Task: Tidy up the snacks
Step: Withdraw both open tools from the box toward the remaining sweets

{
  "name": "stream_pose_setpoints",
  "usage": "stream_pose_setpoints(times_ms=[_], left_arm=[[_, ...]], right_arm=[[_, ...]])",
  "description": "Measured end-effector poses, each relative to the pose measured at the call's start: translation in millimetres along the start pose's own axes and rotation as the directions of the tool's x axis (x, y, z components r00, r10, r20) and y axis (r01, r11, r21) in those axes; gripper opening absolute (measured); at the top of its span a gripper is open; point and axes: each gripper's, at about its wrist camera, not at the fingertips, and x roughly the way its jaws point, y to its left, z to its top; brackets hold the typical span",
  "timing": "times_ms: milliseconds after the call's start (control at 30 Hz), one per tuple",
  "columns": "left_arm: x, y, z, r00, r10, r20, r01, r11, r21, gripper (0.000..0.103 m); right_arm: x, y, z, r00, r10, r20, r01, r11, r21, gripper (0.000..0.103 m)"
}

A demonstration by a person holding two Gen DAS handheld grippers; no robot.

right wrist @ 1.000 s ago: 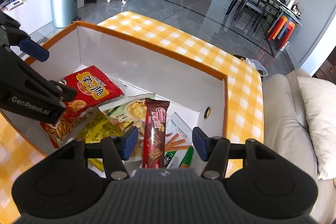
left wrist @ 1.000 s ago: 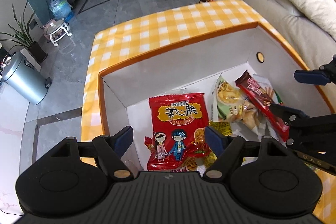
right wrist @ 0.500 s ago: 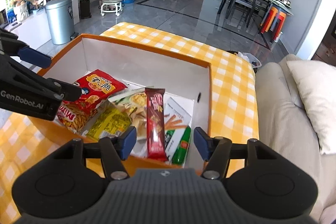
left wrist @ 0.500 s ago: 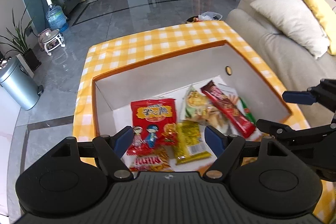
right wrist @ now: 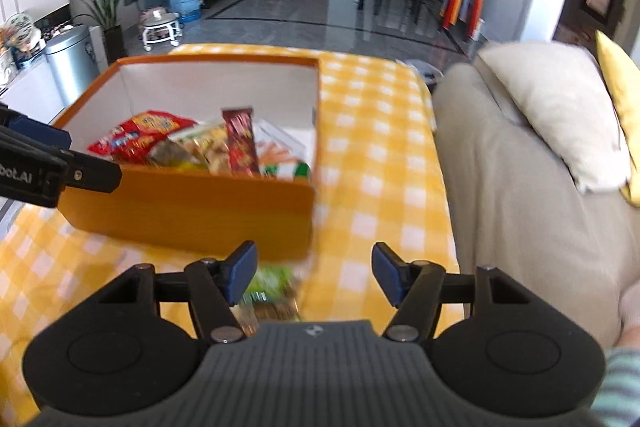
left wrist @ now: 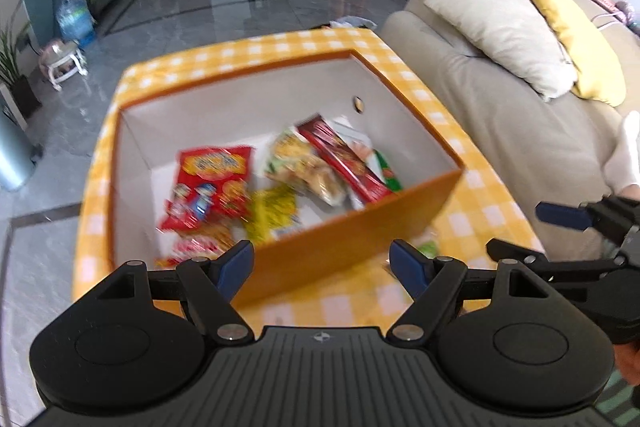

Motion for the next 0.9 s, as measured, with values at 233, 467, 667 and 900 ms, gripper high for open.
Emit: stream_pose_setpoints(times_ms=[233, 467, 667, 900], left_arm=[[10.5, -20.9, -25.3, 0.998, -0.06, -0.026, 0.06, 0.998, -0.012, 0.09], [28.4, -35.7, -44.8, 0.995, -0.084, -0.058, 0.083, 0.996, -0.022, 0.086], [42.7, -42.0, -54.7, 0.992, -0.09, -0.088, 0.086, 0.995, -0.052, 0.084], [51.1, -49.1, -61.0, 0.982, -0.143, -0.122, 0.13, 0.985, -0.11, 0.079]], right_arm=[[-1.0, -11.5, -40.8, 1.0, -0.018, -0.019, 0.018, 0.999, 0.038, 0.062], [6.2, -22.9, -70.4, 0.999, -0.001, -0.045, 0.005, 0.996, 0.089, 0.061], [16.9, -24.7, -79.0, 0.997, 0.043, -0.065, -0.036, 0.994, 0.1, 0.061], [27.7, -24.4, -77.8, 0.995, 0.057, -0.078, -0.046, 0.99, 0.133, 0.053]])
